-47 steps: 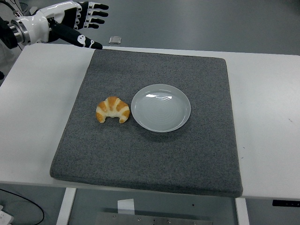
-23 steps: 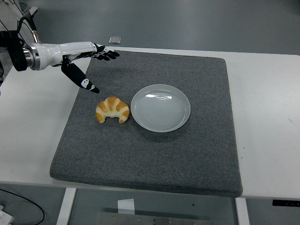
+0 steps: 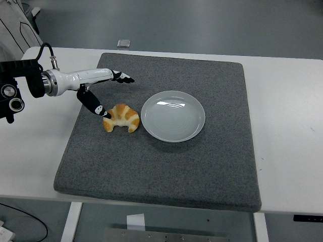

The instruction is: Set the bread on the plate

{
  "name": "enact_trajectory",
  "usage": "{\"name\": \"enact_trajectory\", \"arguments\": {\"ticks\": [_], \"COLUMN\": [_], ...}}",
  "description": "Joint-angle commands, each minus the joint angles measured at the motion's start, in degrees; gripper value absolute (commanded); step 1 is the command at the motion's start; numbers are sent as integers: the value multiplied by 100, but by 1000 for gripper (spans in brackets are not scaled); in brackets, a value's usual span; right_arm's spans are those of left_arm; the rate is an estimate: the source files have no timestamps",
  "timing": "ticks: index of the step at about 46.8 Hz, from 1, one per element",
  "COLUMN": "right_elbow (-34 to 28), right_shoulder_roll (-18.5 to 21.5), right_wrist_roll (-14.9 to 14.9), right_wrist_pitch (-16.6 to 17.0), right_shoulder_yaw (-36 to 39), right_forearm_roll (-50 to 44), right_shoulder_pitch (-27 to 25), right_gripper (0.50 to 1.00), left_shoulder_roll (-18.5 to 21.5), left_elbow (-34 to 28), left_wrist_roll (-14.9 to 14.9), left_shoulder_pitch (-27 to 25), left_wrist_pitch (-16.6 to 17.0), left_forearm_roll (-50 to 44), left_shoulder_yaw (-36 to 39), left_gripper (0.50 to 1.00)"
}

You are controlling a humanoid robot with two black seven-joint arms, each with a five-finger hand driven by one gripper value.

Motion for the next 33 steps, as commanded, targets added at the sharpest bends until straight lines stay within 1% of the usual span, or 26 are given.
{"name": "enact_trajectory", "arguments": {"ticks": [1, 4, 7, 16, 27, 31, 33], "right_elbow": [0, 0, 0, 0, 0, 0, 0], "right_shoulder_roll": [0, 0, 0, 0, 0, 0, 0], "right_wrist_roll": [-4, 5, 5, 5, -4, 5, 5], "right_wrist_pitch": [0, 0, 0, 0, 0, 0, 0], "right_shoulder_yaw": [0, 0, 0, 0, 0, 0, 0], "right_forearm_roll": [0, 0, 0, 0, 0, 0, 0], "right_shoulder_pitch": [-1, -9, 0, -9, -1, 0, -1], "right_gripper": [932, 932, 932, 932, 932, 932, 932], "left_shoulder_roll": [-162, -329, -408, -444, -672, -769, -786], "left_elbow": [29, 81, 108, 310, 468, 530, 539], "left_wrist_roll": [15, 50, 76, 94, 94, 94, 94], "left_shoulder_pitch": [200, 376, 447, 473, 614, 667, 676], "left_wrist_pitch": [275, 530, 636, 715, 750, 926, 961], "left_forearm_roll": [481, 860, 949, 1028, 1028, 1037, 1037], "left_shoulder_yaw": [48, 66, 66, 75, 66, 75, 75], "left_gripper": [994, 994, 996, 994, 994, 996, 994]}}
